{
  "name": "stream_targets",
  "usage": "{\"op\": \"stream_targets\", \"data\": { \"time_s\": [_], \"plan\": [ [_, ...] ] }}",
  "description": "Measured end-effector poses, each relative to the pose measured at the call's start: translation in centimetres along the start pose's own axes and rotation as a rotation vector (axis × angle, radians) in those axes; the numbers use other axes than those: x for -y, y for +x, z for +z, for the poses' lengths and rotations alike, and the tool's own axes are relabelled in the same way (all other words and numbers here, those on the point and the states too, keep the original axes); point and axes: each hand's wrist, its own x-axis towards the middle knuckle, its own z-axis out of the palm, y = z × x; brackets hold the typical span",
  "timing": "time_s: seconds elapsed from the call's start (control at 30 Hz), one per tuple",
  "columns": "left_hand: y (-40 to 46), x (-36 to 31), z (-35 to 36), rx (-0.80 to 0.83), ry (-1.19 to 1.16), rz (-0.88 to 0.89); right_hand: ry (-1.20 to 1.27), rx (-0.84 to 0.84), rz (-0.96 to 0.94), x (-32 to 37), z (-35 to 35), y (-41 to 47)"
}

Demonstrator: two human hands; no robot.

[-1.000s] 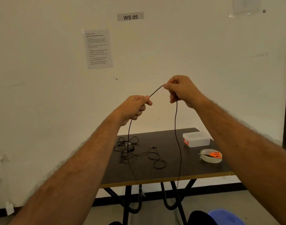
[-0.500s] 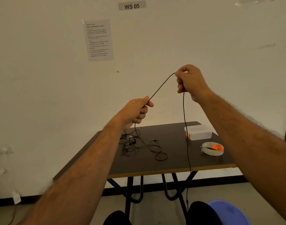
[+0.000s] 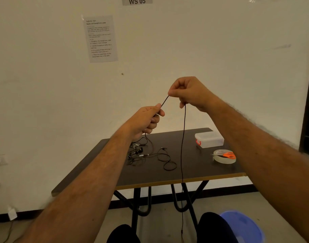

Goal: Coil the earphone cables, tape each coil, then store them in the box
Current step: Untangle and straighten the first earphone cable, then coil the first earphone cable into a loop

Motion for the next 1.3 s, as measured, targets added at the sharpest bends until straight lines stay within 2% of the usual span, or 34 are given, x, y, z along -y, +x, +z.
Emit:
{"op": "stream_targets", "data": {
  "time_s": [0.07,0.13,0.33,0.4,0.47,0.6,0.67,0.77,0.83,1.1,1.3],
  "plan": [
    [-0.1,0.3,-0.3,-0.002,-0.032,-0.014,-0.01,-0.048,0.006,-0.1,-0.3,0.0],
    [-0.1,0.3,-0.3,0.001,-0.045,-0.016,-0.001,-0.011,0.04,-0.2,-0.5,-0.3],
    [0.1,-0.4,0.6,0.011,-0.021,0.008,-0.009,0.371,0.137,0.1,-0.3,-0.7],
    [0.1,-0.4,0.6,0.008,-0.015,0.007,-0.074,0.398,0.095,0.2,0.1,-0.7],
    [0.0,-0.1,0.5,0.002,-0.024,-0.005,-0.136,0.314,0.047,0.3,0.5,-0.6],
    [-0.1,0.4,0.3,-0.014,-0.026,-0.031,-0.114,0.006,0.022,0.3,0.6,0.0],
    [-0.2,0.3,0.3,-0.011,-0.04,-0.032,-0.051,0.025,0.069,0.3,0.3,0.1],
    [-0.2,0.0,0.5,-0.001,-0.053,-0.026,-0.066,0.284,0.131,0.2,0.2,-0.2],
    [-0.2,-0.1,0.7,0.009,-0.05,-0.015,-0.106,0.352,0.108,0.2,0.4,-0.4],
    [-0.7,0.8,1.5,-0.018,-0.142,-0.031,-0.037,0.038,0.032,-0.2,0.8,-0.3],
    [-1.2,0.6,2.7,-0.007,-0.221,-0.025,0.025,-0.12,0.039,-0.5,1.2,0.0]
  ]
}}
